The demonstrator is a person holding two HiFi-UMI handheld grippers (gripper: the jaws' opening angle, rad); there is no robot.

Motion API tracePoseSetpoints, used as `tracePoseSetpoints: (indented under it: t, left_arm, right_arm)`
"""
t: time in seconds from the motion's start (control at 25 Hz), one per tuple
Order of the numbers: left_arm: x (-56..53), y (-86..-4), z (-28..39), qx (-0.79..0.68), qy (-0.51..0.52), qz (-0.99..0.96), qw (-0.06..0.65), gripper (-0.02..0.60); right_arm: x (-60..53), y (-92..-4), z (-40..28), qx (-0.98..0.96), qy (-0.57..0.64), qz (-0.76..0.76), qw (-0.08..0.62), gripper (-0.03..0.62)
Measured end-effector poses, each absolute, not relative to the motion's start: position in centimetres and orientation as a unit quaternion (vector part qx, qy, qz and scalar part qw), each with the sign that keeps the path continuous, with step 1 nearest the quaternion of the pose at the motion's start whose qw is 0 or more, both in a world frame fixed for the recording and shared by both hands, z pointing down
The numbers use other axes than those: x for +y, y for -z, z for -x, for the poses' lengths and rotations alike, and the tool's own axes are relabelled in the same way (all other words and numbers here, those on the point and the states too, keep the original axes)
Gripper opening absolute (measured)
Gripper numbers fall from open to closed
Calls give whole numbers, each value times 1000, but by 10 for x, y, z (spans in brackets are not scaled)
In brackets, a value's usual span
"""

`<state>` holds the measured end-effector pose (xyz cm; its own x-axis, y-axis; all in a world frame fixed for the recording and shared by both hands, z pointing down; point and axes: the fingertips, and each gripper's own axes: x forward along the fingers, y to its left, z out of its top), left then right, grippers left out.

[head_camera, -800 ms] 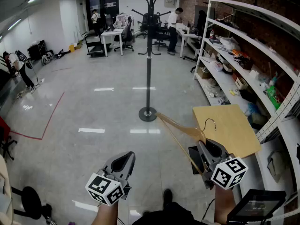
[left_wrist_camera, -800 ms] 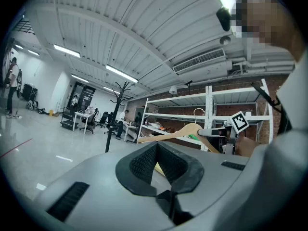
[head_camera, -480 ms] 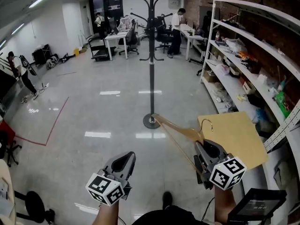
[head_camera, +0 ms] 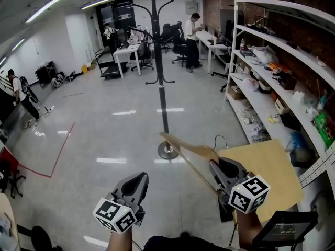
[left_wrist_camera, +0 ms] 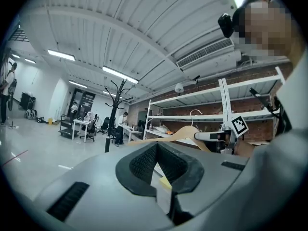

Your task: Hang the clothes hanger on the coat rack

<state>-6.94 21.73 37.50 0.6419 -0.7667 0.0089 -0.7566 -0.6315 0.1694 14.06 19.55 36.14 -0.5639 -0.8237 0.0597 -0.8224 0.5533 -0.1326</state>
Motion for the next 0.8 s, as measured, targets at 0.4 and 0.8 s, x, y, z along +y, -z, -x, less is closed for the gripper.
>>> tracePoseSetpoints:
  t: [0.4, 0.8]
  left_arm:
    - [109, -385, 62, -417, 27, -905, 86, -2]
    - [-29, -384, 92, -393, 37, -914, 89, -2]
  right_arm:
    - [89, -373, -156, 873, 78, 481, -13, 55]
    - [-33, -365, -120, 866, 71, 494, -10, 55]
